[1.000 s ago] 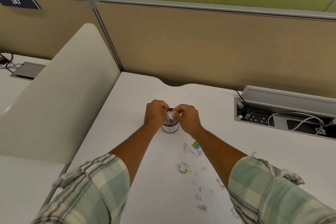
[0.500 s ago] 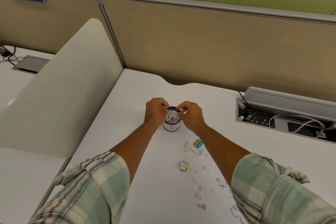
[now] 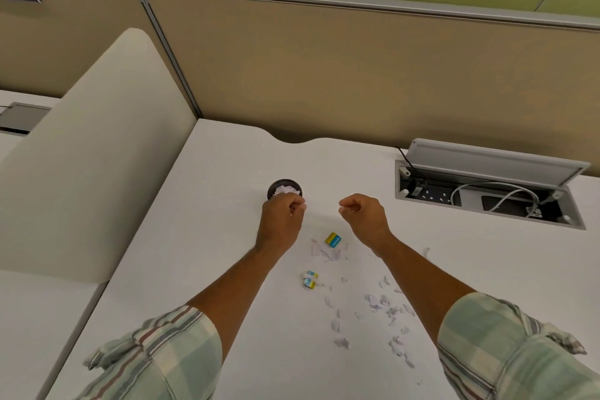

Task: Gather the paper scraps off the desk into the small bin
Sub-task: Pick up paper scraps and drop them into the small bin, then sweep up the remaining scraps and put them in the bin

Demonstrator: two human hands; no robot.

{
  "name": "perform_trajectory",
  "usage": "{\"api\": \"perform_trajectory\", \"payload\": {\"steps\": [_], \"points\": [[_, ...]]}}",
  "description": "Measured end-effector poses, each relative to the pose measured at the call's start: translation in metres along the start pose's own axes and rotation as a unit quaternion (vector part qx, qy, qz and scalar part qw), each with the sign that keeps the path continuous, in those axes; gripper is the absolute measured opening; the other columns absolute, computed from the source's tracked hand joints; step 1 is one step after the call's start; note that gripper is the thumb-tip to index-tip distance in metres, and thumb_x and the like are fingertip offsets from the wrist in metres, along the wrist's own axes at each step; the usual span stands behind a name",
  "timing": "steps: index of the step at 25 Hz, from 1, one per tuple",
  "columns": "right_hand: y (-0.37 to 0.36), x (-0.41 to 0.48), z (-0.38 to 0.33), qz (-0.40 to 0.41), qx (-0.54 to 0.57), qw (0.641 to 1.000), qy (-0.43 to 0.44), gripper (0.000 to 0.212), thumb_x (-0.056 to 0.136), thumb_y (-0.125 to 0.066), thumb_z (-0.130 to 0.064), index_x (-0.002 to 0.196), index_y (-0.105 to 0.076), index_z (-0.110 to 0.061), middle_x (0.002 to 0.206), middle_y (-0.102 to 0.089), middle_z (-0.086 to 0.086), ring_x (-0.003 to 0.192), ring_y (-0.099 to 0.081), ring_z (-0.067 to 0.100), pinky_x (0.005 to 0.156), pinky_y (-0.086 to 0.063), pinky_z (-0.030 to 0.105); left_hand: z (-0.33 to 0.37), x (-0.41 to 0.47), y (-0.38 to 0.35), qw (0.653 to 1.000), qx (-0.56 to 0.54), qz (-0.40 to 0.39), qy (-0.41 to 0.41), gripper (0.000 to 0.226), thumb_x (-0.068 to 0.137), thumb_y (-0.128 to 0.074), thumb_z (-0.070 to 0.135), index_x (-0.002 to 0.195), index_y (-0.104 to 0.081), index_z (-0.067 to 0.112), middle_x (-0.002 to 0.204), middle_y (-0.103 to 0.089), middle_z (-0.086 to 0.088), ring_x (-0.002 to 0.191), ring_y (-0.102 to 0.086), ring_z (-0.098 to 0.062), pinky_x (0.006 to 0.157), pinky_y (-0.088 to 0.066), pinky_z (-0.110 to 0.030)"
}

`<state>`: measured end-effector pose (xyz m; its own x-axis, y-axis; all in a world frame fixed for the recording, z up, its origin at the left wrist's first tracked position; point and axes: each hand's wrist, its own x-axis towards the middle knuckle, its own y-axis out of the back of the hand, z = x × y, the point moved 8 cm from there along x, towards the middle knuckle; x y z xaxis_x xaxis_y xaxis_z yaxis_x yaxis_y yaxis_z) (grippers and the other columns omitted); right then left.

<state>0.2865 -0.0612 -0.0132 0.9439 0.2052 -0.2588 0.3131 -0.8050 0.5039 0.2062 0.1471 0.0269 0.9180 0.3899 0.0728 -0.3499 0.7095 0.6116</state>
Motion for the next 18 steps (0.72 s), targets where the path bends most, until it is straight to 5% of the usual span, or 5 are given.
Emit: {"api": "perform_trajectory", "payload": {"steps": [3,5,9,13,18], "points": [[0.01,-0.017,0.029,-0.021,-0.069,0.997,-0.001,0.012,0.093,-0.067,-0.015,0.101,-0.074,-0.017,0.099,-0.072,-0.004,0.092,-0.067,0.016,0.084,-0.051,0.024,-0.007,-0.023,-0.029,0.998,0.004,-0.056,-0.003,0.01,0.09,-0.068,0.011,0.097,-0.075,0.011,0.093,-0.073,-0.002,0.084,-0.065,-0.013,0.083,-0.057,-0.034],[0.025,-0.03,0.051,-0.012,-0.118,0.993,0.0,0.016,0.095,-0.065,-0.017,0.109,-0.072,-0.017,0.113,-0.071,0.0,0.097,-0.064,0.014,0.089,-0.047,0.022,-0.02,-0.037,-0.049,0.993,0.041,-0.109,0.028,0.023,0.094,-0.067,0.017,0.116,-0.071,0.011,0.116,-0.071,-0.005,0.108,-0.065,-0.018,0.099,-0.052,-0.033],[0.069,-0.047,0.096,0.031,-0.232,0.972,-0.017,0.039,0.1,-0.059,-0.025,0.138,-0.058,-0.017,0.152,-0.05,0.004,0.14,-0.047,0.025,0.118,-0.035,0.036,-0.04,-0.064,-0.083,0.961,0.132,-0.233,0.072,0.055,0.1,-0.057,0.03,0.15,-0.043,0.013,0.159,-0.04,-0.004,0.148,-0.035,-0.019,0.122,-0.028,-0.032],[0.09,-0.052,0.136,-0.045,-0.359,0.929,-0.074,0.067,0.103,-0.047,-0.046,0.159,-0.024,-0.018,0.17,-0.012,0.004,0.155,-0.021,0.029,0.122,-0.027,0.046,-0.046,-0.089,-0.111,0.915,0.232,-0.328,0.036,0.072,0.103,-0.046,0.04,0.16,-0.013,0.011,0.17,-0.009,-0.004,0.157,-0.008,-0.02,0.127,-0.018,-0.036],[0.065,-0.072,0.161,-0.143,-0.353,0.919,-0.103,0.079,0.103,-0.037,-0.055,0.162,-0.003,-0.014,0.17,0.011,0.009,0.157,0.005,0.031,0.124,-0.018,0.05,-0.035,-0.112,-0.134,0.9,0.263,-0.345,0.033,0.08,0.102,-0.046,0.047,0.159,-0.008,0.008,0.17,0.0,-0.008,0.158,-0.001,-0.024,0.127,-0.021,-0.04]]}}
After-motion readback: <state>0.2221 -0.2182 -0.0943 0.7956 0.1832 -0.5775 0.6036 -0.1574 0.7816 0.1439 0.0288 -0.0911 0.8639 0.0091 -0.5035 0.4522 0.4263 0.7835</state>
